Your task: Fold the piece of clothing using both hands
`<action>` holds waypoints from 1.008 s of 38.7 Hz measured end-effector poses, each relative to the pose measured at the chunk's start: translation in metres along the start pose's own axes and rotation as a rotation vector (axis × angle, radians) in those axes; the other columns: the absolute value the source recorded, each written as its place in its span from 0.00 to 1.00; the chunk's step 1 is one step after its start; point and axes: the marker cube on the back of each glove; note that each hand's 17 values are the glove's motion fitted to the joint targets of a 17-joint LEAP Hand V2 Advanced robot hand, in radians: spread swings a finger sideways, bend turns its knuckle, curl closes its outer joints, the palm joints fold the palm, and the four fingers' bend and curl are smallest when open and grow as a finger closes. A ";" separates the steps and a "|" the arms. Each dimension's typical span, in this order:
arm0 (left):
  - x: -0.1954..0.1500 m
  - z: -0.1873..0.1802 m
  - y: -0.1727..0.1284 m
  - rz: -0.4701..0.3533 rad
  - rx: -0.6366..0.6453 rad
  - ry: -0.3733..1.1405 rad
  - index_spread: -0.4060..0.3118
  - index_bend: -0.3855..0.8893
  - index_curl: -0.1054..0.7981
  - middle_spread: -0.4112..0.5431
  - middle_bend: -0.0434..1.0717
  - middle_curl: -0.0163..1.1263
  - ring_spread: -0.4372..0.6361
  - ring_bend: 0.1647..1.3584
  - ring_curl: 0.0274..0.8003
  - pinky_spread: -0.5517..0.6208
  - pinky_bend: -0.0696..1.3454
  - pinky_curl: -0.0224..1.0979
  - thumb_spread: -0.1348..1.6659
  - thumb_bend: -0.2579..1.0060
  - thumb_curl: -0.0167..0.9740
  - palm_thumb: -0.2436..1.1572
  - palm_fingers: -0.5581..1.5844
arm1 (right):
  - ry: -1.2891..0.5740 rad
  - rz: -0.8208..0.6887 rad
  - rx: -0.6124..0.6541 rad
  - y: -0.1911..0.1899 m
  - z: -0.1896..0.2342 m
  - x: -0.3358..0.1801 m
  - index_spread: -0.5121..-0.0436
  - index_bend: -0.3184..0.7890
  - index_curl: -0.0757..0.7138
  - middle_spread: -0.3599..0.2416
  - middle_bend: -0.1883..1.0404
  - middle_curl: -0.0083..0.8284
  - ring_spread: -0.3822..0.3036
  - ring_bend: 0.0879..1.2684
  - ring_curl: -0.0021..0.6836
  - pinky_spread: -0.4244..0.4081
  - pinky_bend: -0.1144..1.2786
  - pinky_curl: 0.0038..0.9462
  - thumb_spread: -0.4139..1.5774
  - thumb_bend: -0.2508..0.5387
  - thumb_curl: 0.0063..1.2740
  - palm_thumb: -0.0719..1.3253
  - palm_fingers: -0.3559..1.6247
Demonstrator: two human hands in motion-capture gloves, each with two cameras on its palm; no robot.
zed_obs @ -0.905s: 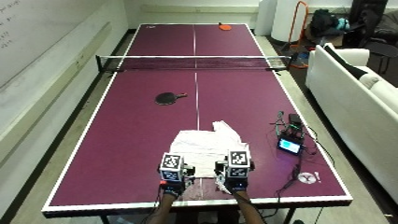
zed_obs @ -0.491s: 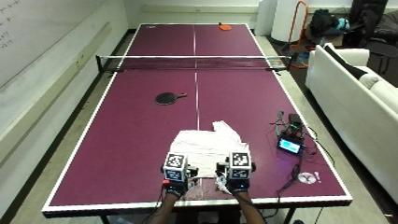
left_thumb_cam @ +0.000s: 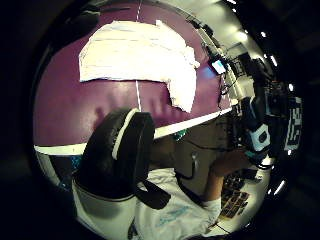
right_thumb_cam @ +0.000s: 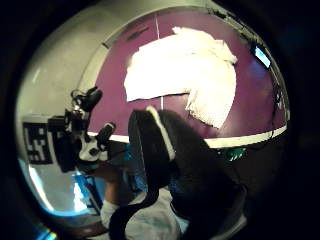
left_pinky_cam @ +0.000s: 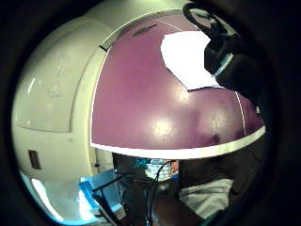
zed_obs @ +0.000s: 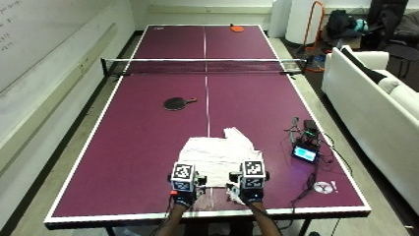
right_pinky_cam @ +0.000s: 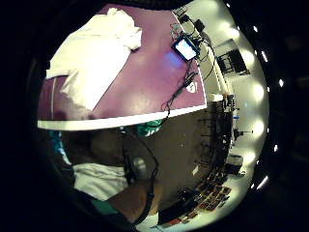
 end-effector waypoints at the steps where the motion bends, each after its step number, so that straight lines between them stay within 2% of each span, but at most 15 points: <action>1: -0.001 0.004 -0.002 -0.002 0.003 0.002 0.38 0.41 0.41 0.39 0.18 0.25 0.46 0.31 0.35 0.49 0.39 0.34 0.71 0.19 0.21 0.30 0.52 | 0.003 0.003 -0.004 -0.002 0.005 0.001 0.31 0.36 0.40 0.51 0.34 0.35 0.69 0.15 0.30 0.82 0.32 0.29 0.83 0.36 0.12 0.25 0.30; 6: -0.004 0.027 -0.014 -0.009 -0.006 0.006 0.39 0.41 0.42 0.40 0.18 0.25 0.47 0.32 0.36 0.49 0.40 0.35 0.71 0.19 0.22 0.31 0.51 | 0.024 0.010 -0.048 -0.012 0.032 0.002 0.32 0.33 0.35 0.54 0.33 0.36 0.72 0.18 0.33 0.82 0.39 0.33 0.82 0.32 0.13 0.25 0.26; 10: -0.009 0.058 -0.028 -0.025 -0.062 -0.014 0.40 0.40 0.42 0.41 0.18 0.26 0.47 0.33 0.37 0.49 0.40 0.36 0.71 0.20 0.23 0.32 0.50 | 0.043 0.013 -0.094 -0.031 0.074 0.004 0.34 0.30 0.31 0.58 0.31 0.36 0.74 0.20 0.35 0.82 0.46 0.37 0.79 0.29 0.14 0.24 0.21; 12: -0.008 0.058 -0.026 -0.030 -0.097 -0.028 0.40 0.40 0.42 0.41 0.18 0.26 0.47 0.33 0.38 0.49 0.41 0.37 0.71 0.19 0.23 0.32 0.50 | 0.041 0.007 -0.140 -0.035 0.089 0.004 0.36 0.31 0.29 0.60 0.31 0.36 0.75 0.21 0.36 0.82 0.48 0.38 0.78 0.29 0.15 0.25 0.20; 14: -0.003 0.043 -0.012 -0.022 -0.159 -0.025 0.42 0.37 0.41 0.41 0.19 0.26 0.48 0.34 0.38 0.50 0.42 0.38 0.71 0.20 0.24 0.34 0.48 | 0.028 -0.003 -0.241 -0.024 0.088 0.002 0.38 0.31 0.27 0.61 0.31 0.36 0.75 0.22 0.37 0.82 0.51 0.39 0.77 0.29 0.15 0.25 0.18; 16: 0.008 0.034 0.007 0.025 -0.296 0.040 0.44 0.36 0.40 0.42 0.19 0.27 0.48 0.35 0.39 0.50 0.43 0.38 0.71 0.20 0.25 0.35 0.47 | -0.002 -0.020 -0.397 -0.002 0.073 -0.003 0.39 0.32 0.26 0.61 0.31 0.37 0.76 0.23 0.37 0.82 0.53 0.40 0.76 0.29 0.16 0.25 0.17; 18: 0.016 0.038 0.019 0.082 -0.440 0.112 0.46 0.35 0.39 0.42 0.20 0.27 0.48 0.36 0.39 0.51 0.43 0.38 0.71 0.20 0.25 0.35 0.46 | -0.053 -0.054 -0.532 0.016 0.065 -0.008 0.40 0.33 0.25 0.62 0.32 0.37 0.76 0.24 0.37 0.81 0.54 0.40 0.75 0.28 0.16 0.24 0.17; 19: 0.017 0.042 0.019 0.096 -0.467 0.119 0.47 0.35 0.38 0.42 0.20 0.28 0.48 0.37 0.40 0.51 0.44 0.39 0.71 0.20 0.25 0.36 0.45 | -0.073 -0.071 -0.564 0.019 0.066 -0.010 0.41 0.33 0.25 0.62 0.31 0.37 0.76 0.24 0.38 0.81 0.55 0.40 0.74 0.28 0.16 0.24 0.17; 22: 0.012 0.050 0.011 0.092 -0.437 0.066 0.50 0.33 0.36 0.43 0.21 0.29 0.48 0.39 0.40 0.52 0.45 0.39 0.71 0.19 0.25 0.35 0.44 | -0.065 -0.085 -0.527 0.011 0.075 -0.007 0.42 0.34 0.24 0.63 0.32 0.38 0.77 0.25 0.38 0.81 0.57 0.41 0.73 0.28 0.17 0.24 0.16; 26: 0.016 0.054 0.019 0.132 -0.554 0.128 0.53 0.34 0.34 0.43 0.22 0.30 0.48 0.41 0.41 0.52 0.46 0.40 0.73 0.19 0.25 0.34 0.43 | -0.086 -0.084 -0.500 0.003 0.083 -0.004 0.43 0.36 0.24 0.63 0.33 0.39 0.77 0.26 0.39 0.80 0.58 0.41 0.72 0.29 0.18 0.25 0.17; 28: 0.016 0.054 0.017 0.132 -0.520 0.112 0.53 0.35 0.33 0.42 0.23 0.30 0.48 0.41 0.41 0.53 0.46 0.40 0.74 0.19 0.25 0.33 0.44 | -0.095 -0.075 -0.452 -0.001 0.083 -0.002 0.44 0.37 0.24 0.62 0.33 0.39 0.76 0.27 0.39 0.79 0.58 0.41 0.72 0.29 0.18 0.26 0.18; 31: 0.018 0.054 0.010 0.120 -0.408 0.072 0.47 0.43 0.36 0.39 0.23 0.30 0.44 0.41 0.40 0.52 0.42 0.38 0.76 0.20 0.24 0.33 0.48 | -0.063 -0.044 -0.313 -0.009 0.081 0.004 0.41 0.43 0.27 0.55 0.36 0.40 0.67 0.30 0.39 0.76 0.54 0.38 0.73 0.32 0.19 0.30 0.28; 35: 0.036 0.065 0.000 0.138 -0.304 0.167 0.40 0.49 0.41 0.34 0.20 0.30 0.38 0.38 0.38 0.49 0.38 0.36 0.79 0.21 0.25 0.36 0.56 | 0.034 -0.019 -0.084 -0.026 0.083 0.014 0.33 0.56 0.37 0.42 0.38 0.41 0.53 0.31 0.39 0.69 0.46 0.34 0.76 0.39 0.21 0.39 0.42; 37: 0.015 0.087 -0.025 0.099 -0.159 -0.004 0.37 0.50 0.43 0.29 0.21 0.30 0.34 0.38 0.38 0.46 0.36 0.36 0.81 0.22 0.25 0.38 0.60 | 0.038 -0.056 -0.034 -0.032 0.090 0.017 0.32 0.57 0.39 0.36 0.38 0.42 0.47 0.30 0.39 0.67 0.43 0.33 0.78 0.42 0.21 0.43 0.46; 39: -0.012 0.115 -0.057 0.052 0.013 -0.205 0.33 0.51 0.45 0.26 0.22 0.31 0.29 0.38 0.38 0.44 0.34 0.35 0.82 0.25 0.26 0.43 0.65 | -0.042 -0.144 -0.090 -0.021 0.086 0.013 0.32 0.62 0.43 0.30 0.40 0.43 0.37 0.33 0.41 0.61 0.39 0.31 0.79 0.49 0.23 0.51 0.55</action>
